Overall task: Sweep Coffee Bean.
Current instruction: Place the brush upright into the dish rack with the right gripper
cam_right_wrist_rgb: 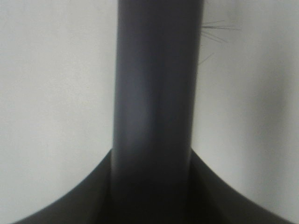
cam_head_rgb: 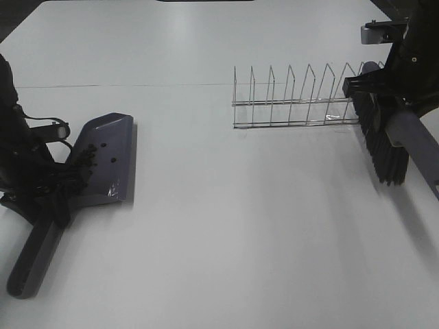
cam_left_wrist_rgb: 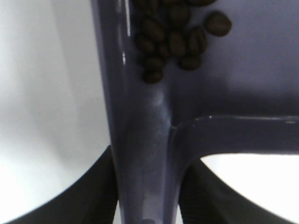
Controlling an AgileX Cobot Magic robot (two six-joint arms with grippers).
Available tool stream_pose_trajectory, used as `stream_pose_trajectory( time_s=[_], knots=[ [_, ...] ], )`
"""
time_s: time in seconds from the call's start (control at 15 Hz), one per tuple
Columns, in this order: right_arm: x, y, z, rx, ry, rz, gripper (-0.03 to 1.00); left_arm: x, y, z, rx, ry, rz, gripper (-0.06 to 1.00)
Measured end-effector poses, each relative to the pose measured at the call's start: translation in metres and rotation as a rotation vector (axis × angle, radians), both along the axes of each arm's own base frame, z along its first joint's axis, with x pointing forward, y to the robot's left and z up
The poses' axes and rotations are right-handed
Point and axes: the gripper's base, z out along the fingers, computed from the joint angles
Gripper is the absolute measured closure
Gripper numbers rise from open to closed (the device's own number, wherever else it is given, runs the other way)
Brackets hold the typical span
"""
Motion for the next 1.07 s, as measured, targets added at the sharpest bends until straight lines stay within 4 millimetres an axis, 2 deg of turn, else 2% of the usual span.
stream_pose_trajectory(
  time_s=[0.27,0.8,0.93,1.07],
  knots=[
    [0.021,0.003,-0.025,0.001,0.090,0.035,0.66,0.000,0.000,0.000,-0.005,0.000,0.002,0.60],
    [0.074,0.008,-0.036,0.020,0.035,0.053,0.66,0.000,-0.001,0.000,-0.009,0.001,0.011,0.60],
    [0.087,0.000,-0.041,0.062,0.051,0.011,0.66,0.000,-0.001,0.000,-0.010,0.001,0.013,0.60],
    [0.091,-0.003,-0.040,0.086,0.041,-0.001,0.66,0.000,-0.001,0.000,-0.013,0.002,0.015,0.60]
  ],
)
